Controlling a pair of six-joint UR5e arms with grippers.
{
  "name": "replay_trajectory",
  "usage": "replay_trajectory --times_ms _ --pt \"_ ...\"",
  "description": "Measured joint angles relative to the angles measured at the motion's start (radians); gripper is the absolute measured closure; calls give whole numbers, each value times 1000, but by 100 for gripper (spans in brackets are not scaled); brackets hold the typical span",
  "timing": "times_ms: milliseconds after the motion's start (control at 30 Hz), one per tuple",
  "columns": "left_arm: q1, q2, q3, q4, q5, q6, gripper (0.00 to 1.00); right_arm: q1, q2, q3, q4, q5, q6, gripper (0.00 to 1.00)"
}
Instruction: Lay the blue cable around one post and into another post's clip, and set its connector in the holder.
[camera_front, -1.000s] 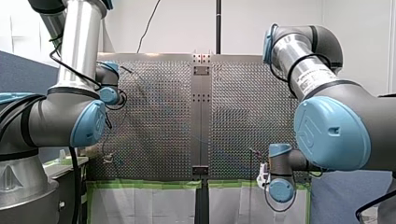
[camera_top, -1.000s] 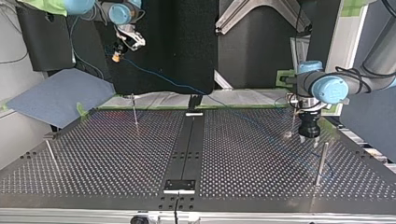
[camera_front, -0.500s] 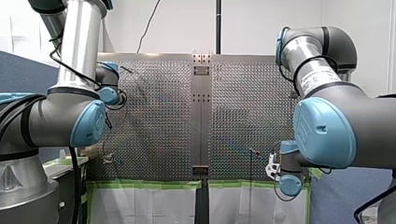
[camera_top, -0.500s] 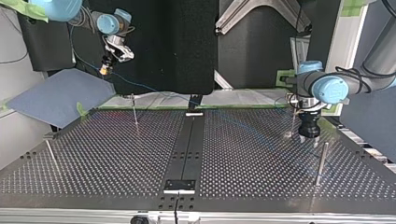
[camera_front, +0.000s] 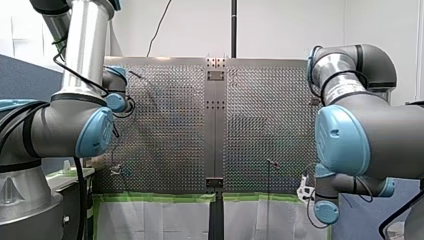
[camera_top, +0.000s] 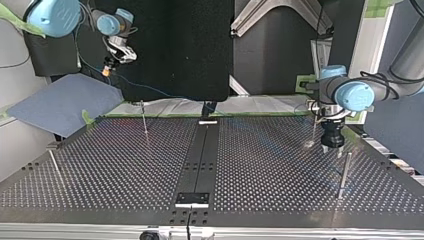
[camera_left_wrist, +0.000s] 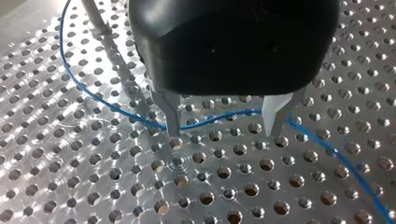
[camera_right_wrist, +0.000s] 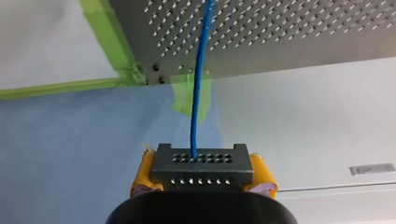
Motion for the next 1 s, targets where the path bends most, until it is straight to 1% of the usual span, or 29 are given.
replay_trajectory --times_ms 100,267,400,467,600,767,867,1000 --pt "1 0 0 0 0 0 13 -25 7 -2 -4 -25 12 100" --pt "1 0 0 -2 1 0 13 -66 11 -3 -9 -66 23 100" --pt "1 0 0 -3 1 0 13 -101 25 -15 -8 -106 50 100" --pt "1 0 0 -3 1 0 13 -111 39 -26 -4 -123 54 100" --pt "1 0 0 -4 1 0 13 -124 72 -40 1 -159 47 100" --pt "1 0 0 -3 1 0 13 -128 103 -43 1 -198 34 100" --pt "1 0 0 -4 1 0 13 -129 107 -43 4 -222 16 100" --pt "1 0 0 -5 1 0 13 -129 105 -44 10 -260 -20 100"
